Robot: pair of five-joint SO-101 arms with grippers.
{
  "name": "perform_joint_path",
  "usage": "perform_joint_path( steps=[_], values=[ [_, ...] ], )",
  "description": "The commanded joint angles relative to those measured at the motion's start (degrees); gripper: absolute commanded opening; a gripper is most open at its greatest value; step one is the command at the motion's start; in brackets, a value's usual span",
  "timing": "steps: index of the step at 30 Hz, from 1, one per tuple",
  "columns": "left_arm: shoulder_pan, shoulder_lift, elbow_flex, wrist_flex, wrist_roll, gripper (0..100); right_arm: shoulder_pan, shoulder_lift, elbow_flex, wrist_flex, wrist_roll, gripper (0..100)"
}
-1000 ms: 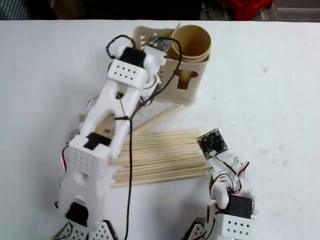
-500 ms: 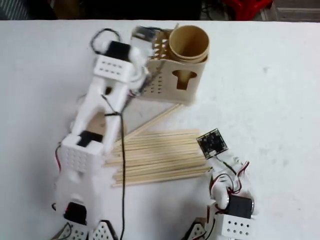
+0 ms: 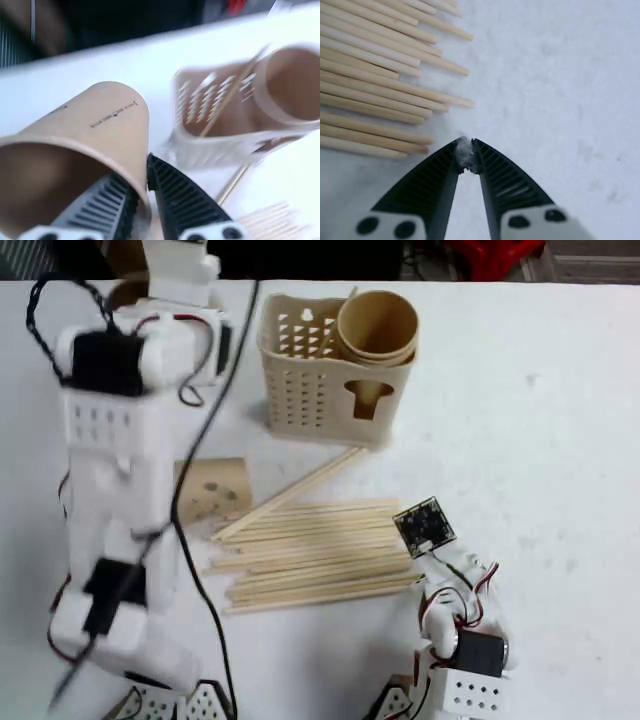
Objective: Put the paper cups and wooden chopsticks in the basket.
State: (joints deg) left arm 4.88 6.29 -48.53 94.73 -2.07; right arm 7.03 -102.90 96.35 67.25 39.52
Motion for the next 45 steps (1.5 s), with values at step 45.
perform_joint_path(
  steps=[45],
  values=[
    [24.7,10.7,-0.5,-30.6,-10.6,13,-0.6,-0.3,0.4,0.2,0.6,1.7]
  ],
)
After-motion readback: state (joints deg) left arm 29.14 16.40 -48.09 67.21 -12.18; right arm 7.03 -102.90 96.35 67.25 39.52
